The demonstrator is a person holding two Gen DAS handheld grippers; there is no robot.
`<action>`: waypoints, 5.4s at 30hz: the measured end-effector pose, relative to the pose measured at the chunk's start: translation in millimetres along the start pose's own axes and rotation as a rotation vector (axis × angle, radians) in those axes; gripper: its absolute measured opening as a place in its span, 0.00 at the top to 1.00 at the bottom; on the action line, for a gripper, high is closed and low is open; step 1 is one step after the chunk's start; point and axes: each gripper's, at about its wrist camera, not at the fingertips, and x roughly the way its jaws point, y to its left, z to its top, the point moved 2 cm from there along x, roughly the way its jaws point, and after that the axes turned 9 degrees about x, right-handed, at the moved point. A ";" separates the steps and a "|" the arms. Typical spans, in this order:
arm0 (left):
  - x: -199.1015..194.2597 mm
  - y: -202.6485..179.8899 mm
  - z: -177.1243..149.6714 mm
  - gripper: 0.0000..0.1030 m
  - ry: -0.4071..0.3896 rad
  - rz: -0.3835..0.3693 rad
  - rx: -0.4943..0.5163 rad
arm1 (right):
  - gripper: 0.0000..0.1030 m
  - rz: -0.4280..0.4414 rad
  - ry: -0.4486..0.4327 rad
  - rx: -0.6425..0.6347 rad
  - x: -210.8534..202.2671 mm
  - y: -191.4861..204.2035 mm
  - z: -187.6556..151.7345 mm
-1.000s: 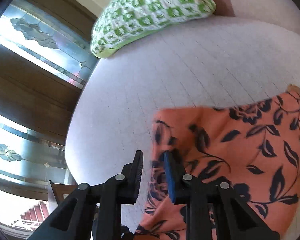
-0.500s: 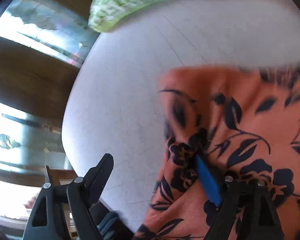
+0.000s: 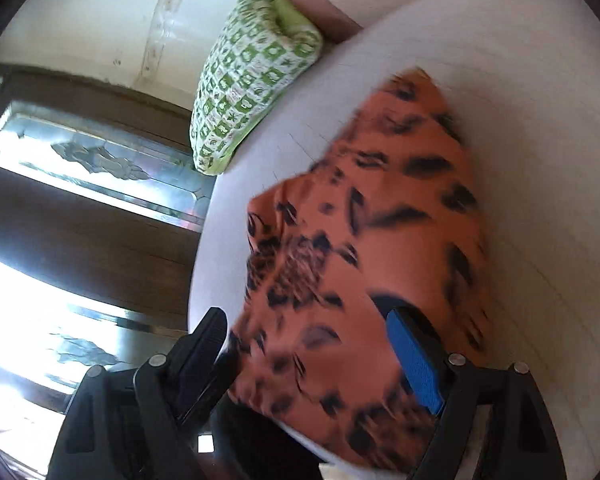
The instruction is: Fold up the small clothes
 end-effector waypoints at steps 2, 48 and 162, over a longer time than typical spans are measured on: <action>11.6 32.6 -15.7 0.98 0.034 -0.068 -0.157 | 0.18 0.011 0.019 0.006 -4.4 -9.7 -8.0; 92.7 36.6 114.7 0.36 0.107 0.313 0.302 | 0.21 0.048 -0.045 0.130 8.9 -68.8 84.6; 135.2 -131.5 79.0 0.67 0.038 -0.230 0.320 | 0.57 -0.331 -0.261 -0.149 -44.1 -74.6 24.2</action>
